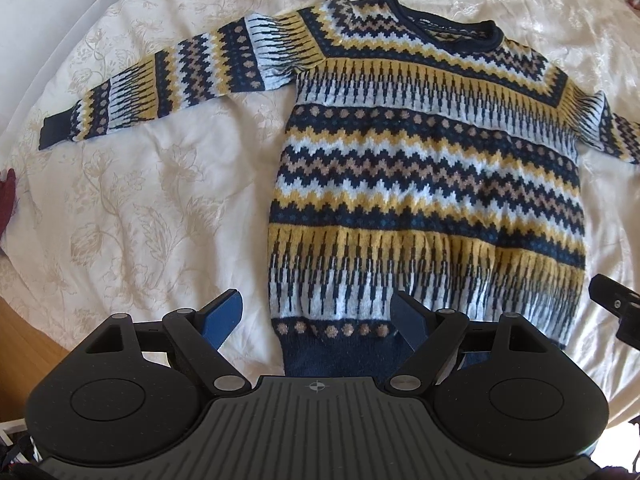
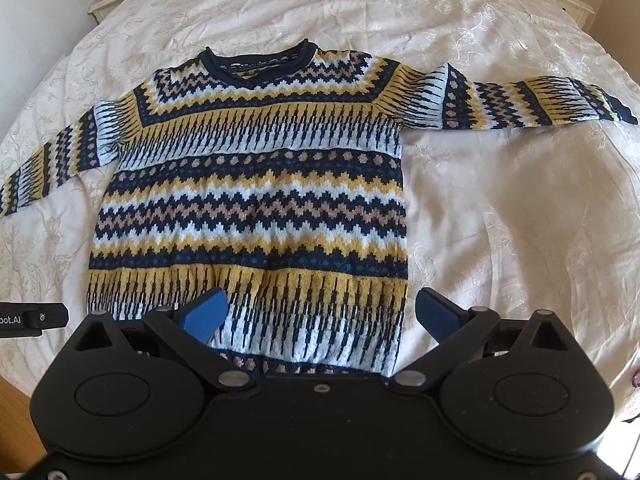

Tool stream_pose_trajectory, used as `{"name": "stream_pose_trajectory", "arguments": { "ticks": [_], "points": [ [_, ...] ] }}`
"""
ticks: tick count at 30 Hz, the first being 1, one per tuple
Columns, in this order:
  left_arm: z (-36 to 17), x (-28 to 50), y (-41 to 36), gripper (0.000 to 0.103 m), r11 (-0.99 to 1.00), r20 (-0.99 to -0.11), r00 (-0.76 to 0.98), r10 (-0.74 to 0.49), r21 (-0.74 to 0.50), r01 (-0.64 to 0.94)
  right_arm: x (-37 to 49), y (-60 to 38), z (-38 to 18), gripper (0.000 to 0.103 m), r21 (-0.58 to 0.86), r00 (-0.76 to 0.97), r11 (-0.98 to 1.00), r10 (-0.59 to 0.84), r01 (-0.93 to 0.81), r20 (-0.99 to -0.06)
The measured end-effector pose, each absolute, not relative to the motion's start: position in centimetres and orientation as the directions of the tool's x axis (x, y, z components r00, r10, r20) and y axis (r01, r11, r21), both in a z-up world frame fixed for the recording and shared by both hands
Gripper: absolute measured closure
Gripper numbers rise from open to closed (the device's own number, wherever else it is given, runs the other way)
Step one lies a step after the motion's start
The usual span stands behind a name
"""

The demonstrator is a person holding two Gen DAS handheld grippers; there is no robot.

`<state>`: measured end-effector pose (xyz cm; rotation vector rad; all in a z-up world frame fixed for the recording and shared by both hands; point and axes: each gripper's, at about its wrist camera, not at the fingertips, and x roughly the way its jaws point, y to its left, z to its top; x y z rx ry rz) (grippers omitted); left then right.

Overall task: Fold small clothes
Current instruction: 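Move the right gripper to the sweater sleeve cuff and grasp it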

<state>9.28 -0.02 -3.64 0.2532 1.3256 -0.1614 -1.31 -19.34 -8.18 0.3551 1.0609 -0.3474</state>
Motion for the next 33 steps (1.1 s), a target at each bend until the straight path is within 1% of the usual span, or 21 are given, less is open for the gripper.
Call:
{"name": "stream_pose_trajectory", "arguments": {
  "ticks": [5,9,13,16,19,23,28,33],
  "points": [
    [-3.3,12.2,-0.7,0.023,0.955,-0.964,0.266,-0.02,0.06,0.29,0.1,-22.4,-7.7,0.012,0.135,0.446,0.845,-0.131,0.517,-0.885],
    [-2.9,14.3,-2.1,0.023,0.938,-0.947,0.316,-0.057,0.057,0.341,0.4,-26.0,-6.6,0.012,0.123,0.46,0.813,-0.19,0.569,-0.868],
    [-2.7,16.1,-4.3,0.023,0.918,-0.942,0.323,-0.089,0.048,0.394,0.6,-30.8,-5.8,0.012,0.103,0.459,0.787,-0.242,0.608,-0.855],
    [-2.4,16.8,-5.7,0.023,0.929,-0.938,0.332,-0.101,0.03,0.369,0.8,-35.0,-5.8,0.012,0.093,0.451,0.765,-0.273,0.638,-0.85],
    [-2.5,17.0,-7.4,0.023,0.939,-0.94,0.333,-0.077,0.044,0.341,1.1,-39.5,-6.2,0.012,0.098,0.44,0.739,-0.284,0.666,-0.852],
    [-2.7,16.3,-9.8,0.023,0.947,-0.942,0.332,-0.052,0.058,0.315,1.5,-45.7,-7.0,0.017,0.096,0.41,0.71,-0.287,0.698,-0.866],
    [-3.5,15.4,-12.6,0.023,0.955,-0.957,0.284,-0.065,0.023,0.294,1.0,-53.4,-7.7,0.017,0.085,0.376,0.658,-0.315,0.748,-0.871],
    [-4.1,15.0,-14.8,0.023,0.964,-0.963,0.269,-0.029,0.044,0.262,0.3,-60.3,-8.7,0.017,0.08,0.336,0.588,-0.341,0.805,-0.878]
  ]
}}
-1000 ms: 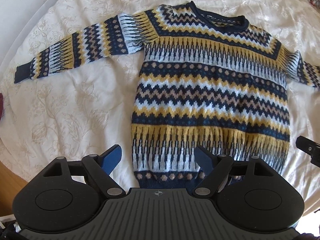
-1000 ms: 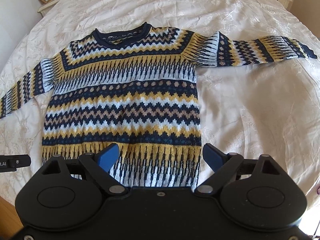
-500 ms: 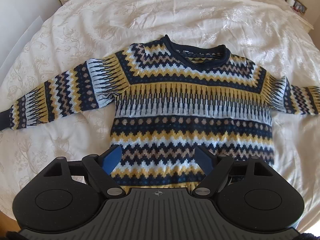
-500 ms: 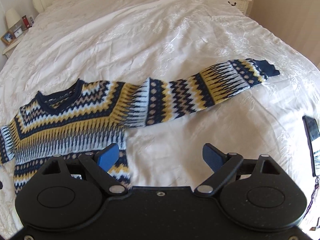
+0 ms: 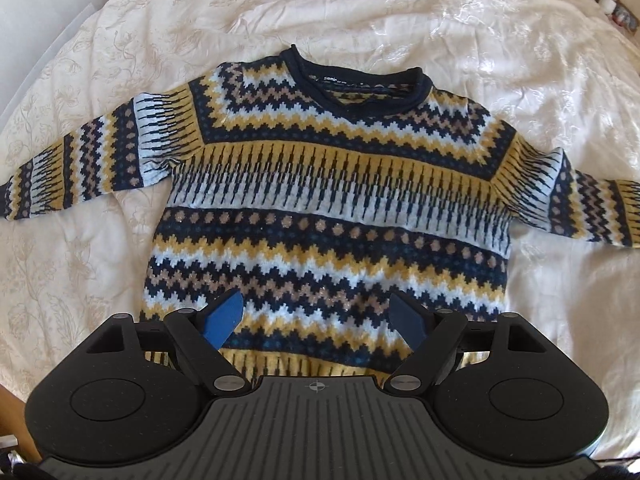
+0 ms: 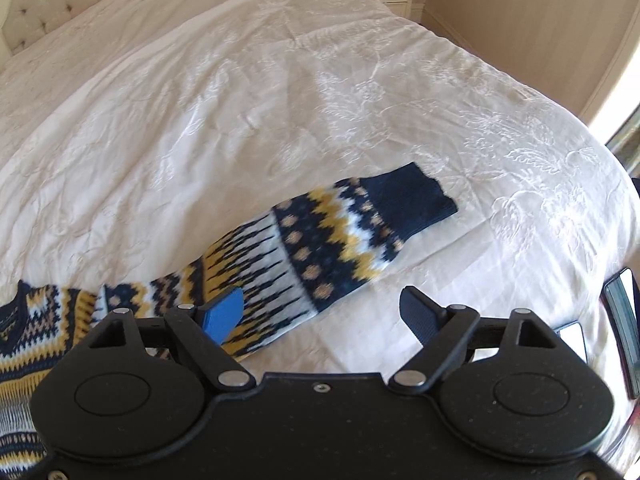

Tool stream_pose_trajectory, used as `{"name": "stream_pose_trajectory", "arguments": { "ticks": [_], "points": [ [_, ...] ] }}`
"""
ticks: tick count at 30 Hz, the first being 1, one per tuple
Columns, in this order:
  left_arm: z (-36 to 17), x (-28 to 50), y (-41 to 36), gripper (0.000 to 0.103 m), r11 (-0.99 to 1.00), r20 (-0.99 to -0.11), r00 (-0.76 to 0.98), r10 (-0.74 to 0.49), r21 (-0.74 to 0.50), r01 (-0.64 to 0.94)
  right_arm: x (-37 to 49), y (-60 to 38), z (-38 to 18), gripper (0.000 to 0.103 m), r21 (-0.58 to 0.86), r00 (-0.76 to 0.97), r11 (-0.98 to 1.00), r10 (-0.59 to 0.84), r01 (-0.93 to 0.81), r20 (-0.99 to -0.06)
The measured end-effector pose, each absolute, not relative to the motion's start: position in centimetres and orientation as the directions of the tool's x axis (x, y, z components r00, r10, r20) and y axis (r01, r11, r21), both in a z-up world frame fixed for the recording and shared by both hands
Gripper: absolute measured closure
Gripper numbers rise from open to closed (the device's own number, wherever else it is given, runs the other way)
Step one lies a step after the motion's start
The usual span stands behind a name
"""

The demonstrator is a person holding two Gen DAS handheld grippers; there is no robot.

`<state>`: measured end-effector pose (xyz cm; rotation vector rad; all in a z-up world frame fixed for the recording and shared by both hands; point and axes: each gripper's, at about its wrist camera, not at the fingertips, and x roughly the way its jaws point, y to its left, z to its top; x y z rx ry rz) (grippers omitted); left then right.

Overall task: Fold small clothes
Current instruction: 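Move the right gripper to the sweater sleeve cuff and grasp it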

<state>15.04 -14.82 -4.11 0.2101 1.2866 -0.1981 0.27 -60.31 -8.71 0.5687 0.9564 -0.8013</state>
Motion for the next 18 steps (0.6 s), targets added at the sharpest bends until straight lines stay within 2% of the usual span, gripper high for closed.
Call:
{"name": "stream_pose_trajectory", "arguments": {
  "ticks": [5,9,11,13,14,15,17,18],
  "points": [
    [-4.4,15.1,-16.0,0.023,0.966,-0.965,0.264,0.006,0.074,0.248,-0.6,-65.0,-11.1,0.018,0.116,0.316,0.516,-0.319,0.849,-0.893],
    [-4.6,15.0,-16.2,0.023,0.964,-0.964,0.263,0.037,0.103,0.243,-0.9,-66.8,-13.4,0.031,0.194,0.344,0.47,-0.259,0.861,-0.903],
    [-4.7,15.0,-15.9,0.023,0.965,-0.964,0.262,0.048,0.113,0.237,-1.1,-67.2,-14.4,0.032,0.229,0.359,0.434,-0.245,0.871,-0.901],
    [-4.6,15.0,-15.6,0.023,0.966,-0.963,0.264,0.057,0.12,0.227,-1.3,-67.2,-14.9,0.038,0.258,0.382,0.41,-0.258,0.875,-0.888],
    [-4.6,15.0,-15.3,0.023,0.967,-0.962,0.265,0.061,0.123,0.223,-1.3,-67.1,-15.0,0.047,0.269,0.394,0.407,-0.262,0.873,-0.881],
    [-4.7,15.0,-15.1,0.023,0.968,-0.962,0.266,0.064,0.124,0.219,-1.3,-66.9,-14.9,0.062,0.278,0.404,0.41,-0.262,0.869,-0.877],
    [-4.7,15.1,-14.6,0.023,0.969,-0.962,0.265,0.063,0.122,0.214,-0.9,-66.5,-14.8,0.085,0.282,0.413,0.418,-0.266,0.864,-0.871],
    [-4.8,15.1,-14.3,0.023,0.97,-0.963,0.263,0.06,0.119,0.214,-0.6,-66.2,-14.5,0.089,0.276,0.414,0.424,-0.277,0.862,-0.867]
  ]
}}
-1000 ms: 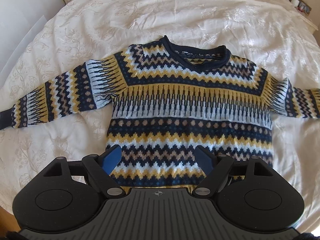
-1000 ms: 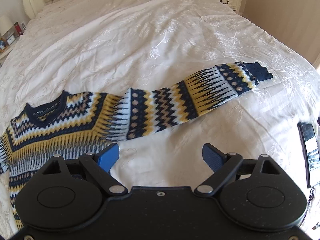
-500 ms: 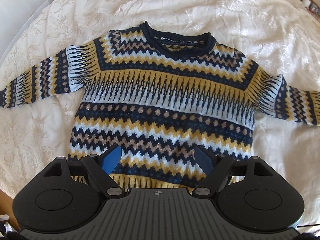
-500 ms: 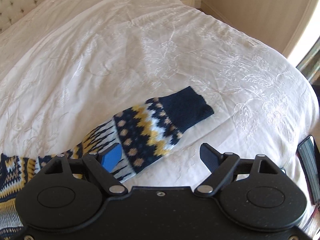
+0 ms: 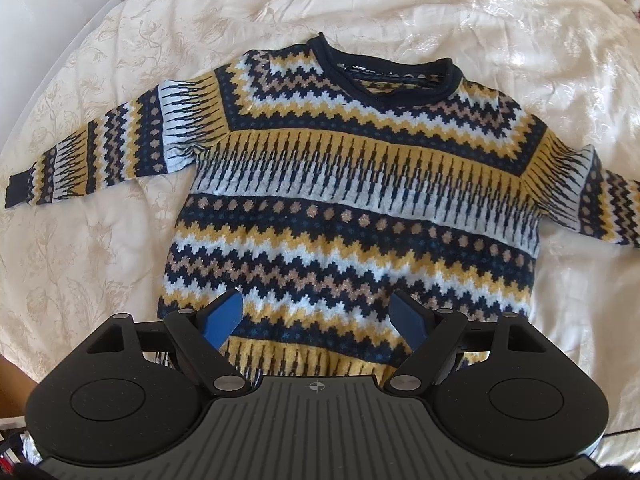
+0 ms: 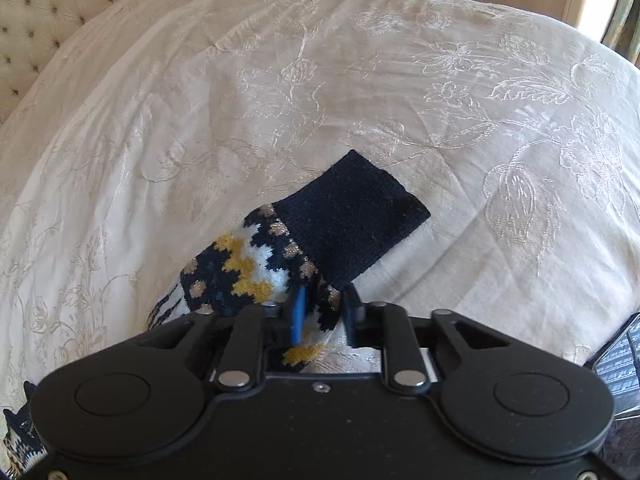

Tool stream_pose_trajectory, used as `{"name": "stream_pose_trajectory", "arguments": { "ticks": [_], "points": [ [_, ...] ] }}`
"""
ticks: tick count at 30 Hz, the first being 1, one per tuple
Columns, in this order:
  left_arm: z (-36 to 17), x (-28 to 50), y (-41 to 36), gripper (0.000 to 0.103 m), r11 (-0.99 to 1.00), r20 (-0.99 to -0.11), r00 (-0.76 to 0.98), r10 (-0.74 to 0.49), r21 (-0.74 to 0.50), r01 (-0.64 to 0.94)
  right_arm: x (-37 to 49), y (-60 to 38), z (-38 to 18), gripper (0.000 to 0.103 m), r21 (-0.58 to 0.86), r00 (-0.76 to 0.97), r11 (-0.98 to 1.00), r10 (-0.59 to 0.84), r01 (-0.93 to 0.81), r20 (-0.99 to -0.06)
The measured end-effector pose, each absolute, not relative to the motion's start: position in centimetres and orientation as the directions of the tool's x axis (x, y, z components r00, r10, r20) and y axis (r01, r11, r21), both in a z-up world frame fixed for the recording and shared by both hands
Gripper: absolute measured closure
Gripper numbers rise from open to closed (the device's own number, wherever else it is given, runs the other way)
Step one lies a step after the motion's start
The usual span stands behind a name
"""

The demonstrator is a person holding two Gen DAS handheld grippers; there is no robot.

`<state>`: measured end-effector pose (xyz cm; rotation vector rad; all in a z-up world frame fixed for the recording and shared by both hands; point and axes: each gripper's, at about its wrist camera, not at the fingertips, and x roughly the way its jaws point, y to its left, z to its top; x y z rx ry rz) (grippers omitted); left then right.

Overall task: Fold small clothes
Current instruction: 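Move the right gripper to the sweater sleeve cuff and grasp it, then carry the cuff across the sweater body with the right gripper and release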

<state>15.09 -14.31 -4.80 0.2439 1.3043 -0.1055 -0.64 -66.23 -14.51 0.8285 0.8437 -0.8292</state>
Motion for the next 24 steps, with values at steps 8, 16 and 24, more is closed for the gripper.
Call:
{"name": "stream_pose_trajectory", "arguments": {
  "ticks": [8,16,24],
  "points": [
    [-5.1,16.0,-11.5,0.023,0.964,-0.96,0.28,0.027,0.099,0.247,2.5,-60.1,-7.6,0.093,0.248,0.508,0.576,-0.346,0.779,-0.789],
    [-5.4,18.7,-6.3,0.023,0.958,-0.957,0.289,-0.017,0.067,0.278,9.3,-47.0,0.2,0.093,0.259,0.674,0.767,-0.285,0.587,-0.682],
    [-5.5,21.3,-0.8,0.023,0.949,-0.948,0.317,-0.005,0.096,0.3,17.0,-32.5,-1.3,0.093,0.287,0.742,0.88,-0.103,0.379,-0.662]
  ]
}}
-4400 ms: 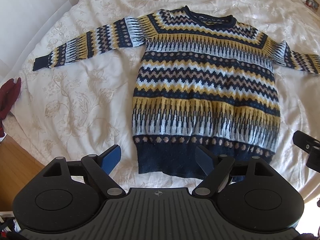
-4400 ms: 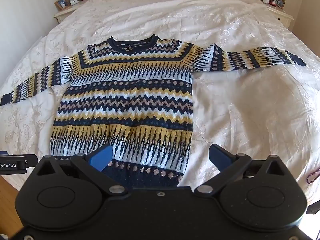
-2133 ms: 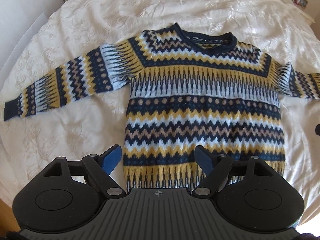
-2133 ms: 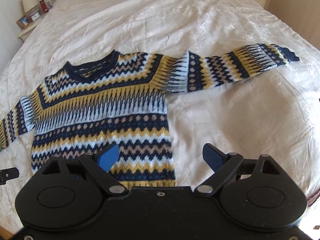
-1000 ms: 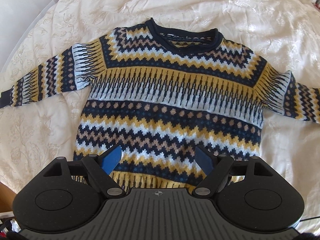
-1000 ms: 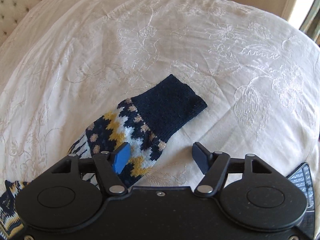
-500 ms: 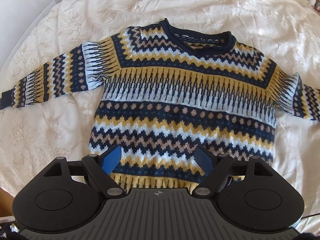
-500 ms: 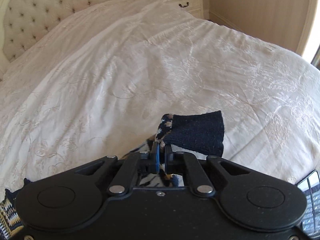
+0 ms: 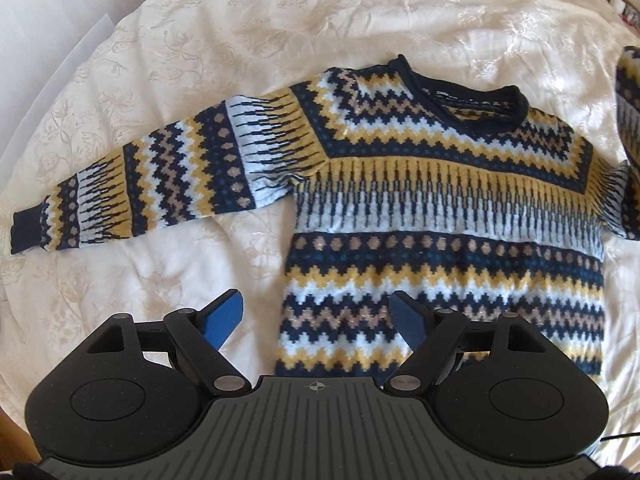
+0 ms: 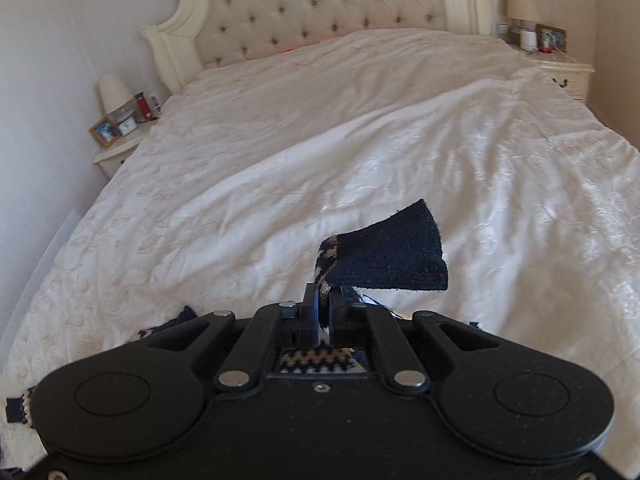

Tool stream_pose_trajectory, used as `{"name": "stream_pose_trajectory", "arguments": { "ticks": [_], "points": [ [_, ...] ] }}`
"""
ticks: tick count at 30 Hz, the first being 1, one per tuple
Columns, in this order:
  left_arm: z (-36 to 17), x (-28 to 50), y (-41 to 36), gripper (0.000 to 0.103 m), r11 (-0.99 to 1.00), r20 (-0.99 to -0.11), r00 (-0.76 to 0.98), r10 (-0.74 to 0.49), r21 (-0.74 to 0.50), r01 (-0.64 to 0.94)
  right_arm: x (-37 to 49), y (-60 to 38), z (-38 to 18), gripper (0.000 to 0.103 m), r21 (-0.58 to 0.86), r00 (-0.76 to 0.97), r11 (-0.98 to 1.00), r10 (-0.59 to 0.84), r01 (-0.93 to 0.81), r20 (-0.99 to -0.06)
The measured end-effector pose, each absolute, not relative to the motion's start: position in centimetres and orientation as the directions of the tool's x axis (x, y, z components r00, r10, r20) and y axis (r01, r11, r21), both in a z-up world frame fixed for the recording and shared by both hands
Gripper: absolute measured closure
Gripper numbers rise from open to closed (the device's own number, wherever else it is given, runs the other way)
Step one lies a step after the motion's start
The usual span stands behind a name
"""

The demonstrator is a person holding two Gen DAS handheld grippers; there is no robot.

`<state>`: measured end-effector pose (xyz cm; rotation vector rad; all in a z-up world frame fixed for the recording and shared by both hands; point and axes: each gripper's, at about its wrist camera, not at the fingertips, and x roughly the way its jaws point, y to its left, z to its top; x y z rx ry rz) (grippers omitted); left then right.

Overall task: Fold small clothes
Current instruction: 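Carry the cuff across the sweater body with the right gripper and release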

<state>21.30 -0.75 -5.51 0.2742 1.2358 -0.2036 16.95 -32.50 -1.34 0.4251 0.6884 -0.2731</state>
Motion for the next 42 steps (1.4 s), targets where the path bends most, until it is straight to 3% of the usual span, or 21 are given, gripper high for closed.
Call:
{"name": "stream_pose_trajectory", "arguments": {
  "ticks": [7,16,18,22,24,25,42],
  "points": [
    [-6.2,22.9,3.4,0.023,0.952,-0.946,0.323,0.014,0.112,0.286,21.2,-22.0,-7.2,0.093,0.289,0.698,0.918,0.02,0.27,-0.716],
    [-7.4,24.0,6.8,0.023,0.964,-0.954,0.3,0.022,0.1,0.245,23.1,-13.7,-11.6,0.093,0.186,0.633,0.971,0.05,0.15,-0.773],
    [-7.7,24.3,7.2,0.023,0.967,-0.955,0.295,0.016,0.09,0.237,23.2,-12.8,-12.1,0.083,0.217,0.639,0.971,0.103,0.104,-0.763],
    [-8.1,24.7,7.1,0.023,0.969,-0.957,0.291,0.002,0.074,0.236,22.5,-12.6,-11.9,0.079,0.28,0.653,0.959,0.178,0.054,-0.736],
    [-8.2,24.9,6.7,0.023,0.968,-0.956,0.295,-0.008,0.067,0.243,21.8,-12.8,-11.8,0.066,0.271,0.66,0.961,0.165,0.061,-0.733],
    [-8.2,25.0,6.4,0.023,0.966,-0.954,0.298,-0.013,0.064,0.249,21.4,-13.2,-11.7,0.064,0.273,0.661,0.96,0.16,0.07,-0.733],
    [-12.3,28.8,-3.4,0.025,0.924,-0.947,0.305,-0.098,0.027,0.38,12.5,-24.2,-14.0,0.064,0.211,0.589,0.905,-0.052,0.369,-0.807]
  ]
}}
